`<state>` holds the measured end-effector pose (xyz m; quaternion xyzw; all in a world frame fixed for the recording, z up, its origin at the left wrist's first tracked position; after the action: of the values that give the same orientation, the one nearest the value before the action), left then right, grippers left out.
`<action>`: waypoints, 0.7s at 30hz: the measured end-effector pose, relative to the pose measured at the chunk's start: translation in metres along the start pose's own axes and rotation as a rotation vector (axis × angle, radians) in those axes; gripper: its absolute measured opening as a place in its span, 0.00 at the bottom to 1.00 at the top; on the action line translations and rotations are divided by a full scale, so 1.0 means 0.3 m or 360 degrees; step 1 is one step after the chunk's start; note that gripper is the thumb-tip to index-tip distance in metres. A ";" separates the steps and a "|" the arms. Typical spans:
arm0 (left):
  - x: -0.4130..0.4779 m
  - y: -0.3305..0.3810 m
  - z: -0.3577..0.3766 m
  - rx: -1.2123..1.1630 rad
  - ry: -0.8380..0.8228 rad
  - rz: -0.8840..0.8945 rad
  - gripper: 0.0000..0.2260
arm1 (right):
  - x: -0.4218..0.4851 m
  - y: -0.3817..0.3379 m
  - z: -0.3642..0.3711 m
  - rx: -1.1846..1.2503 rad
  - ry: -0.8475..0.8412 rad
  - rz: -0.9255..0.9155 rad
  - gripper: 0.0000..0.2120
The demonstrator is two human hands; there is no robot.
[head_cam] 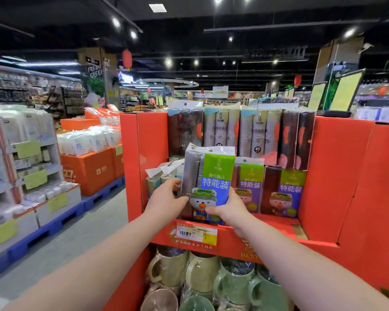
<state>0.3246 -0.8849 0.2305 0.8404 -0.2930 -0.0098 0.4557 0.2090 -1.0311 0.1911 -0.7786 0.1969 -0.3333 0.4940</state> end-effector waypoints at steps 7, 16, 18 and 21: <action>-0.002 -0.042 0.002 0.0152 0.0061 -0.0164 0.18 | 0.012 0.024 0.045 -0.0920 -0.0440 0.0172 0.32; -0.004 -0.056 0.009 0.0133 -0.0059 -0.0160 0.20 | -0.011 0.078 -0.011 -0.0543 -0.0643 0.0681 0.08; -0.007 -0.069 0.018 0.0194 -0.0075 -0.0170 0.18 | 0.005 0.076 0.044 -0.0499 -0.0549 0.0636 0.11; -0.003 -0.090 -0.002 0.0226 -0.0003 -0.0202 0.19 | 0.027 0.067 0.121 -0.0446 -0.0470 0.0620 0.14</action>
<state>0.3372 -0.8728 0.2097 0.8875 -0.2396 -0.0185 0.3931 0.2412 -1.0218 0.1652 -0.8269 0.3129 -0.0845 0.4596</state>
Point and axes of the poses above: each hand's wrist, its own x-axis towards the middle knuckle, its own z-axis out of the palm, y = z × x, the point moved 8 cm from there along x, towards the middle knuckle, and after that the axes turned 11 degrees about -z, right-handed, at the moved point
